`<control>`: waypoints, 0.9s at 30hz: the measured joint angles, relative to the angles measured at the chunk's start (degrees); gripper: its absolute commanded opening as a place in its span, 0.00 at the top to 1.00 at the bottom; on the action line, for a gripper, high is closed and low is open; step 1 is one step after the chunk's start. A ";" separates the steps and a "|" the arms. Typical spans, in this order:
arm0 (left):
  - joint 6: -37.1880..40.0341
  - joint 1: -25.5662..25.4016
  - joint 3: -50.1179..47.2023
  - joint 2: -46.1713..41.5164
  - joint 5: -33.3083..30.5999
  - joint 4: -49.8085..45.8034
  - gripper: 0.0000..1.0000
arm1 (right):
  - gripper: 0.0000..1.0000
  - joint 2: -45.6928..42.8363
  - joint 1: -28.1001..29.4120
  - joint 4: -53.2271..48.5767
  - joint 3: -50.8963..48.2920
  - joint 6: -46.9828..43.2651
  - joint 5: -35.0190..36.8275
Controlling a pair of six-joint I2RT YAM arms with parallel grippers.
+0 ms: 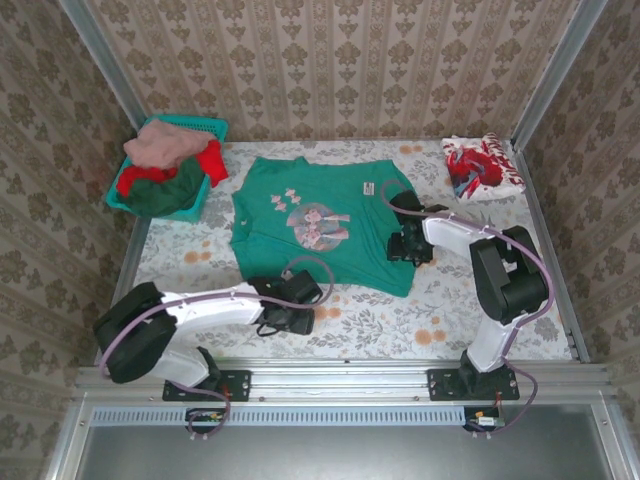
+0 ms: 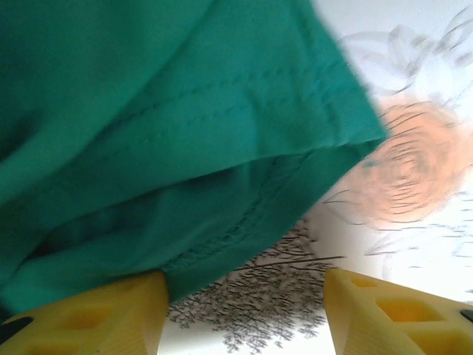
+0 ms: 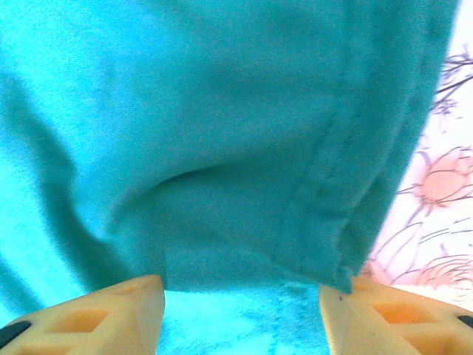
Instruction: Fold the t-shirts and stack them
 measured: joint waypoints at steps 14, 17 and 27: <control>-5.35 -7.28 -2.82 -6.54 2.78 3.82 0.49 | 0.41 -3.78 -3.32 0.07 -2.47 -1.09 0.02; -6.27 -6.75 -3.93 -13.16 2.56 0.61 0.44 | 0.41 -4.20 -2.64 0.17 -2.71 -1.05 -0.11; -5.22 7.26 -7.87 -32.59 4.07 -0.44 0.21 | 0.45 -7.78 10.58 3.26 -2.99 1.88 -0.81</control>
